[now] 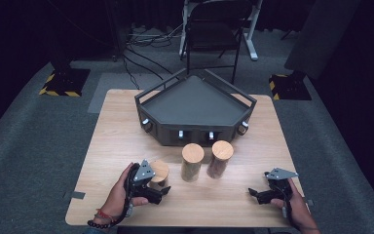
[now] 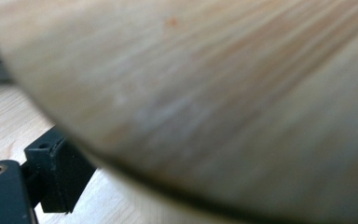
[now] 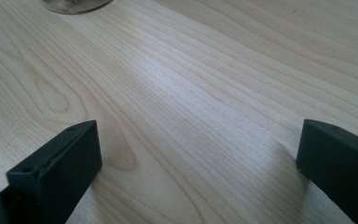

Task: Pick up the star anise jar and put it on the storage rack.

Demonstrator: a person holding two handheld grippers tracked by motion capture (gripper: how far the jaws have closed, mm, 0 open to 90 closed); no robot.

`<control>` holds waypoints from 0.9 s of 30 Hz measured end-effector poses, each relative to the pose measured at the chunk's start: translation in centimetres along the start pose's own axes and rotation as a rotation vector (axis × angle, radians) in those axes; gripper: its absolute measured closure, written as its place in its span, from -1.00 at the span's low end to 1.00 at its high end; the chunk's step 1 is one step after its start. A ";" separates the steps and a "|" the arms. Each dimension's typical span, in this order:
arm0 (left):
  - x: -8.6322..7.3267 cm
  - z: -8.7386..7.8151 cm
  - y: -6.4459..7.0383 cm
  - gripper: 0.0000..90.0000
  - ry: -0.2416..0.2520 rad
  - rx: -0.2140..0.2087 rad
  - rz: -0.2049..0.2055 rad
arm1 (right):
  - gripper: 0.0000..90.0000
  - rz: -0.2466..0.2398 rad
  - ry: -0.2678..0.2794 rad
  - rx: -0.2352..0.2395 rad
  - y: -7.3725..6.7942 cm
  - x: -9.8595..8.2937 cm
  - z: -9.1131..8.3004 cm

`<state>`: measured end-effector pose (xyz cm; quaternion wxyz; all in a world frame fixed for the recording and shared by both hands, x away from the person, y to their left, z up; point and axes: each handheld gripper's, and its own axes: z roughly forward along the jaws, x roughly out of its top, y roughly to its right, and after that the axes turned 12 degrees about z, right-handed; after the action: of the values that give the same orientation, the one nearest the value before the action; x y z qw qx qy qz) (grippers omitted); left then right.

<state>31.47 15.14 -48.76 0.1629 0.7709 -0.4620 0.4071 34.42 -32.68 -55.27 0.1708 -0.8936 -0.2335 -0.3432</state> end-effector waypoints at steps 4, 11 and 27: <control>0.0 0.2 -0.2 -0.81 0.005 -0.001 0.001 | -1.00 0.000 0.000 0.000 0.0 0.0 0.0; 0.2 0.6 -0.2 -0.65 0.002 0.011 0.014 | -1.00 0.000 0.000 0.000 0.0 0.0 0.0; 0.0 0.8 0.2 -0.45 0.027 0.016 0.016 | -1.00 0.000 0.000 0.000 0.0 0.0 0.0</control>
<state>31.66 14.50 -49.27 0.1596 0.7628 -0.4626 0.4227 34.42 -32.68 -55.27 0.1708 -0.8935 -0.2335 -0.3433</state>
